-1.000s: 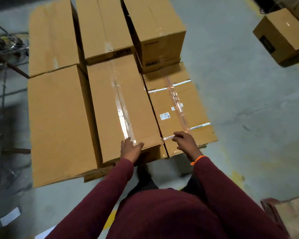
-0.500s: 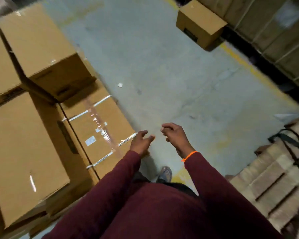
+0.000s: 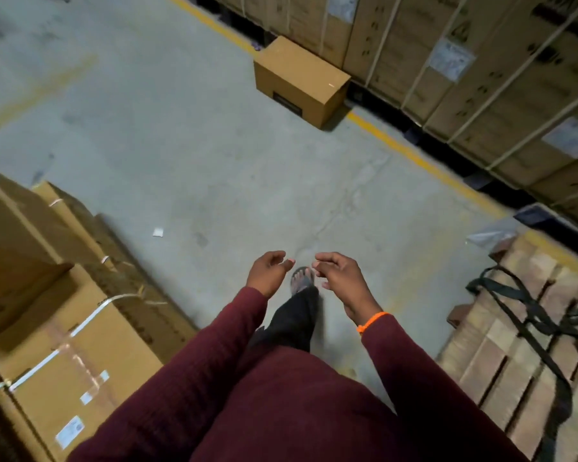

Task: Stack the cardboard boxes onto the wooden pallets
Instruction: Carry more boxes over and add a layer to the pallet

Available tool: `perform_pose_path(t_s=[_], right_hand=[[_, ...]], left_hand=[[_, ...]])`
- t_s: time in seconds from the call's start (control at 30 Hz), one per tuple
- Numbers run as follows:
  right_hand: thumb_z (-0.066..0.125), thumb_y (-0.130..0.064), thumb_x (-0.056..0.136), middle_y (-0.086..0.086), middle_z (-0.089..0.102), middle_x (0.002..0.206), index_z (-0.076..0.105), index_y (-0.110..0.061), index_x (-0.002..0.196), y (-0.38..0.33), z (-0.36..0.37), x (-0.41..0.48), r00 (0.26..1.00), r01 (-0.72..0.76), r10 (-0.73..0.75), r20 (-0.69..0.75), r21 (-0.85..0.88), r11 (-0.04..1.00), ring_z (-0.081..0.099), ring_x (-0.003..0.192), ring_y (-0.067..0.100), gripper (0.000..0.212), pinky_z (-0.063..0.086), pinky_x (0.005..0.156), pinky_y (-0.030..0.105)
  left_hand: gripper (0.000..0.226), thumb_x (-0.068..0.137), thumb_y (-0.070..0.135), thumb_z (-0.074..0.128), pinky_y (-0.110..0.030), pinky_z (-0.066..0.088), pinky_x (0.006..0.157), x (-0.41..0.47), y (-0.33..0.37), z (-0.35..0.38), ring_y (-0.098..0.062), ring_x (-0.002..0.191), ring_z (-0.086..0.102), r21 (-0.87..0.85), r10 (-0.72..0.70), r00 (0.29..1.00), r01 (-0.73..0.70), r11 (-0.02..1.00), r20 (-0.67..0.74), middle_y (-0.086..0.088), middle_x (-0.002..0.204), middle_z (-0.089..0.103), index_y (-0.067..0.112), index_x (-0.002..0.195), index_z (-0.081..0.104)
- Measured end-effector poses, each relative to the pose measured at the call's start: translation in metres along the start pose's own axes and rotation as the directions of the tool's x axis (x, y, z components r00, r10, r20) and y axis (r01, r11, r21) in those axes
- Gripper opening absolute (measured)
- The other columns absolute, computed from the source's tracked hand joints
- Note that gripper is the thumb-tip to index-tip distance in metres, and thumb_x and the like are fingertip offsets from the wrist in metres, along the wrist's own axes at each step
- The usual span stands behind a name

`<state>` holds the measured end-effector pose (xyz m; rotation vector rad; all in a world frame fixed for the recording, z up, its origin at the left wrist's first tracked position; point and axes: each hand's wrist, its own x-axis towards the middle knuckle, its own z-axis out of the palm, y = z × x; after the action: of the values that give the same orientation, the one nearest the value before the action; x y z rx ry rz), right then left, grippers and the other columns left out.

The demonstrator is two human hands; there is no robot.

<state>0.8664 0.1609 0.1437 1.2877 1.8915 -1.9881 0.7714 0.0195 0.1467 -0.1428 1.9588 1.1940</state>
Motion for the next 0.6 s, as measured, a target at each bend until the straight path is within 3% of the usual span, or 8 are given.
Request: perform_pose_path(t_s=[0.27, 0.4, 0.6], right_hand=[[0.065, -0.017, 0.095, 0.002, 0.073, 0.101, 0.070, -0.016, 0.114, -0.166, -0.070, 0.153, 0.999, 0.032, -0.031, 0.014, -0.101, 0.994, 0.065, 0.089, 0.011, 0.020, 0.051, 0.078, 0.028], [0.067, -0.017, 0.093, 0.004, 0.074, 0.102, 0.071, -0.017, 0.112, -0.219, -0.089, 0.225, 0.998, 0.002, -0.001, -0.060, 0.007, 1.000, 0.067, 0.090, 0.012, 0.019, 0.052, 0.079, 0.029], [0.068, -0.015, 0.093, 0.001, 0.072, 0.096, 0.073, -0.017, 0.107, -0.278, -0.104, 0.348, 0.996, -0.092, 0.093, -0.012, 0.063, 0.994, 0.067, 0.089, 0.013, 0.015, 0.051, 0.078, 0.029]], left_hand=[[0.041, 0.095, 0.024, 0.069, -0.033, 0.043, 0.109, 0.147, 0.187, 0.027, -0.021, 0.125, 0.059, -0.011, 0.107, 0.993, -0.107, 0.994, 0.042, -0.009, 0.133, 0.064, 0.007, 0.132, 0.062], [0.041, 0.094, 0.025, 0.070, -0.035, 0.046, 0.105, 0.204, 0.250, 0.030, -0.020, 0.118, 0.061, -0.012, 0.038, 0.998, -0.038, 0.999, 0.042, -0.008, 0.131, 0.066, 0.008, 0.131, 0.063], [0.041, 0.096, 0.024, 0.068, -0.036, 0.045, 0.108, 0.323, 0.342, 0.039, -0.016, 0.114, 0.057, -0.021, -0.018, 0.999, 0.020, 1.000, 0.051, -0.005, 0.129, 0.064, 0.008, 0.132, 0.062]])
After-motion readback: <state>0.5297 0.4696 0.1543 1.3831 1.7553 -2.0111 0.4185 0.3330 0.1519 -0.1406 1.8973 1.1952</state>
